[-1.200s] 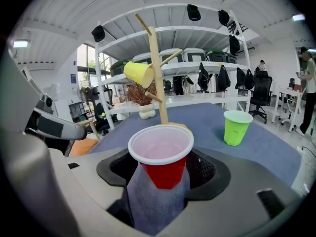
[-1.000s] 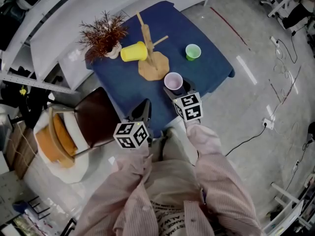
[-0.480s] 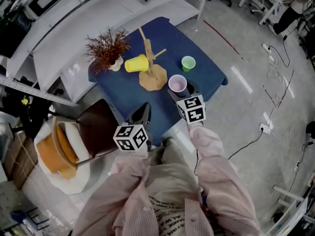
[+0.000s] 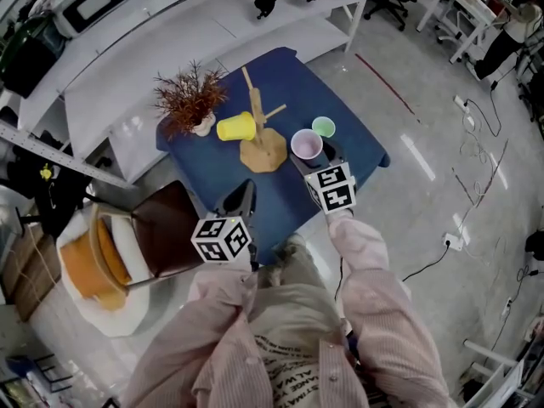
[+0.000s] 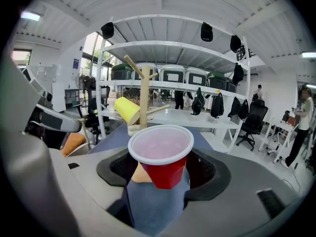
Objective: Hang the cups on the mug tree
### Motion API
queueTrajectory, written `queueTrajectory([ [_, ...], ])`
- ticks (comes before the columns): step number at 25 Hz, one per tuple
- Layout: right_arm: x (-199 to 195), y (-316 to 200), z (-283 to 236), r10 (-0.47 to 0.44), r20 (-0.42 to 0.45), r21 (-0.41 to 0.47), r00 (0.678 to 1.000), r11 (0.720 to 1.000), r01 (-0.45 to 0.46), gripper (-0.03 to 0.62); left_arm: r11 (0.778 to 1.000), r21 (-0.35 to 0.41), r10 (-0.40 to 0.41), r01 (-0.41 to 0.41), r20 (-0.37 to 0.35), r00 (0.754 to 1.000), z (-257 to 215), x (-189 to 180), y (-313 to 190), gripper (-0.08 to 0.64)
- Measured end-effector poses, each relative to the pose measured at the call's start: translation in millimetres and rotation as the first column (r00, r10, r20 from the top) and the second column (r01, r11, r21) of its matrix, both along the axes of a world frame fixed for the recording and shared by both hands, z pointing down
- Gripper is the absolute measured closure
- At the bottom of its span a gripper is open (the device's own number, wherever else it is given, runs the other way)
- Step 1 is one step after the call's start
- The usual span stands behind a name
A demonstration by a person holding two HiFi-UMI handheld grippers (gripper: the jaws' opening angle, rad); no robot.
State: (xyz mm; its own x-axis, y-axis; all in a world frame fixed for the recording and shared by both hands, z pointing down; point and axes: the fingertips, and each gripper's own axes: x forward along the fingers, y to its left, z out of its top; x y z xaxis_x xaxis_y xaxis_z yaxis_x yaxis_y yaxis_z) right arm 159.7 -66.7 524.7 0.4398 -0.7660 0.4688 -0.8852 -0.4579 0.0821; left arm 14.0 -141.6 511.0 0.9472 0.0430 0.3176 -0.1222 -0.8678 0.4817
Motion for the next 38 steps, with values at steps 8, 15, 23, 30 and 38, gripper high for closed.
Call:
queueTrajectory([
  [8,35.7,-15.0,-12.9,-0.114,-0.029,-0.054,0.993,0.992,0.113,0.291,0.997,0.002,-0.075,0.075,-0.020,0.997,-14.3,31.0,-2.3,0.561],
  [15,55.2,-32.3,-13.6,-0.203,-0.049,-0.098,0.978,0.975,0.197,0.293,0.990,0.008,-0.138,0.138,-0.018,0.990,-17.9,43.7,-8.0,0.561],
  [23,67.2,-50.3,-8.8,-0.330,-0.117,-0.244,0.937,0.924,0.295,0.295,0.978,0.012,-0.208,0.209,-0.027,0.978,-21.5,47.4,-16.1,0.561],
  [30,62.4,-64.8,-11.6,-0.452,-0.181,-0.348,0.873,0.860,0.373,0.295,0.963,0.006,-0.270,0.271,-0.047,0.962,-24.1,43.2,-16.4,0.561],
  [38,49.1,-77.5,-15.7,-0.568,-0.244,-0.453,0.786,0.783,0.426,0.293,0.948,-0.009,-0.317,0.317,-0.064,0.946,-25.5,34.1,-14.1,0.561],
])
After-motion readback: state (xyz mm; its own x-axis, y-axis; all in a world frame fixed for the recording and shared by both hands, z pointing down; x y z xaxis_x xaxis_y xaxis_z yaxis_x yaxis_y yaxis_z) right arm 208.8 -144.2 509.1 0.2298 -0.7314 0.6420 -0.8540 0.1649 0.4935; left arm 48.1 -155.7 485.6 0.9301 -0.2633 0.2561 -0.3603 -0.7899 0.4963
